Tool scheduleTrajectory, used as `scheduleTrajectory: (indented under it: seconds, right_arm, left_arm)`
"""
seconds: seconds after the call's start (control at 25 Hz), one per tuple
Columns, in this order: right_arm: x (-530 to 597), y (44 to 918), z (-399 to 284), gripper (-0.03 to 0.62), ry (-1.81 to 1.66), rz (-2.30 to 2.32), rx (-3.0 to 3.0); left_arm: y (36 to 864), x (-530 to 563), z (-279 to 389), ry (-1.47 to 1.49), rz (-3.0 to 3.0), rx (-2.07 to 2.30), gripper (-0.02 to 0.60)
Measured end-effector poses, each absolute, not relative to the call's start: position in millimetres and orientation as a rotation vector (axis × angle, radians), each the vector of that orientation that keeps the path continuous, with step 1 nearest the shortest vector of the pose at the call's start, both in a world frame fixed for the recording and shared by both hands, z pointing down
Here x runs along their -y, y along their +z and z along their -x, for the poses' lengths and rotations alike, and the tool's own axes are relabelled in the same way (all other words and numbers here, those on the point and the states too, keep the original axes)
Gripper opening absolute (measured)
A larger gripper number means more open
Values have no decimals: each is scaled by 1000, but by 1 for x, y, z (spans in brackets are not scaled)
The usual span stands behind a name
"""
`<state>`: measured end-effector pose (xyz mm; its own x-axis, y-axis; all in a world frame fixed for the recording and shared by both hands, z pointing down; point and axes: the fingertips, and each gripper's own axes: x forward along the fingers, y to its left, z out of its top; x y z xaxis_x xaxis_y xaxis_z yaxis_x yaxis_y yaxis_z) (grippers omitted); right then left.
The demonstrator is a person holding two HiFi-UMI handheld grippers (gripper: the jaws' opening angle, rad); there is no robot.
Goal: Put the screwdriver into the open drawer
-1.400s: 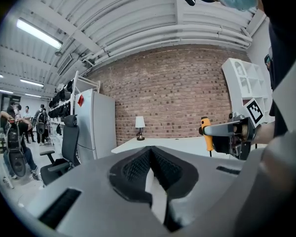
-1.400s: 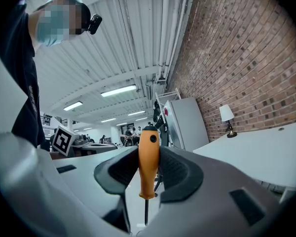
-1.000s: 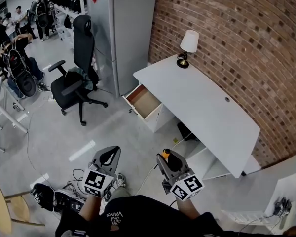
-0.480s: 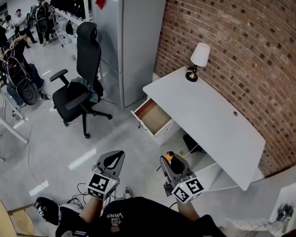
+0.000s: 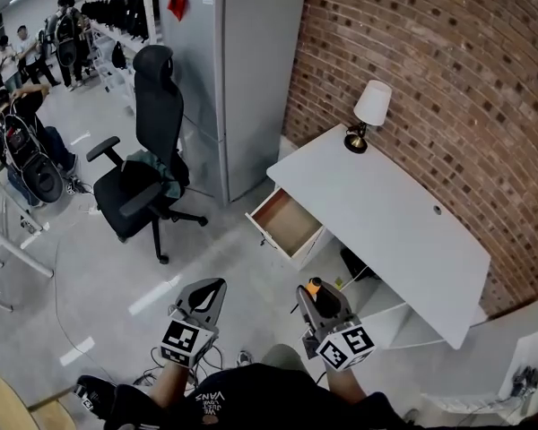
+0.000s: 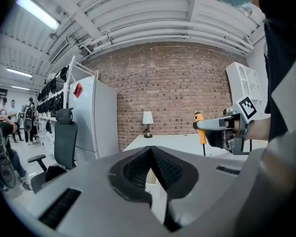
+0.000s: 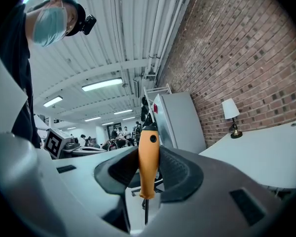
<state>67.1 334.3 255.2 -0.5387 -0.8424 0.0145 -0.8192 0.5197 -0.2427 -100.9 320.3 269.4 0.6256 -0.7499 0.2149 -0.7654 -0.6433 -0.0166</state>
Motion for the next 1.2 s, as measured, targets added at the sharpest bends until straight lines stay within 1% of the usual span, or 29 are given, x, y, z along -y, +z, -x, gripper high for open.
scheduleTrajectory:
  seconds: [0.4,0.88,1.2]
  right_arm:
    - [-261,263,-74,126,-349,1429,-2672]
    - [-155,275,-90,126,-355,1300,-2784]
    - [-103,286,-99,126,-356,1215,-2837]
  left_arm:
    - [280,-264,102,319,-2699,1345,6]
    - [277,-160,69,312,-2676,1438,7]
    - [292,-121,53,311,-2622,1500,6]
